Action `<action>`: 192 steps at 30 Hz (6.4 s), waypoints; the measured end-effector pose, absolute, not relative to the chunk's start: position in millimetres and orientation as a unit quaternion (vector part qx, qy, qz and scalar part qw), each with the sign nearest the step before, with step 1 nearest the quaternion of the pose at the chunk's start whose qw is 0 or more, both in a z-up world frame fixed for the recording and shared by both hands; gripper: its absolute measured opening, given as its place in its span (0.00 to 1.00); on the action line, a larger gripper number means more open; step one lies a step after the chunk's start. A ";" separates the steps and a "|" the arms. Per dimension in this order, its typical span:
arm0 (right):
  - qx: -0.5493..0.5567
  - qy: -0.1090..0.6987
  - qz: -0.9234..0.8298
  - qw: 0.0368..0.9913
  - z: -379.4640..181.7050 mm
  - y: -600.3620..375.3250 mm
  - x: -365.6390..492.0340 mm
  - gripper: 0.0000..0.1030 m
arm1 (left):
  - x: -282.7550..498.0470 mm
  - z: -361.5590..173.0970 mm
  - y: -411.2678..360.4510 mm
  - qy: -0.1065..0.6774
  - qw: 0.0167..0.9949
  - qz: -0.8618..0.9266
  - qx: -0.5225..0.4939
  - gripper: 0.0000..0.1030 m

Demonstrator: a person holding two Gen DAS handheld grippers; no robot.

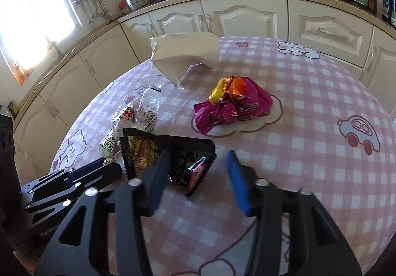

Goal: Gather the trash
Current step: 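Grasp the crumpled gold wrapper with the left gripper while the right grasps the dark snack bag, then carry the gold wrapper and dark snack bag over the blue bucket, then open the left gripper to drop the gold wrapper into the bucket, then open the right gripper to drop the dark snack bag into the bucket, then move the left gripper to the red-white sauce packet while the right moves to the pink candy bag, then grasp the sauce packet with the left gripper while the right grasps the pink candy bag, then carry both items over the blue bucket and open the left gripper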

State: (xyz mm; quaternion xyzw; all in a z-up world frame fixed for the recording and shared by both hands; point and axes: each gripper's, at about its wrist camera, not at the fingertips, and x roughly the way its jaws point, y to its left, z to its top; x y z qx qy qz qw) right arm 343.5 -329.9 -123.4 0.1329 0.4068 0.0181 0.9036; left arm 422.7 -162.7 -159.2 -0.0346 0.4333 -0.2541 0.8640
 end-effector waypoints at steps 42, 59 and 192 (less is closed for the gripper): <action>-0.037 0.367 0.229 0.901 -131.5 36.1 284.0 0.03 | 286.4 -226.6 191.5 0.429 0.887 -0.017 -0.170 0.25; -0.066 0.419 0.231 0.876 -196.6 100.3 312.3 0.03 | 316.2 -291.2 242.5 0.473 0.857 0.024 -0.201 0.47; 0.001 0.383 0.261 0.886 -130.9 40.2 292.8 0.42 | 303.6 -191.9 199.7 0.412 0.900 -0.016 -0.140 0.08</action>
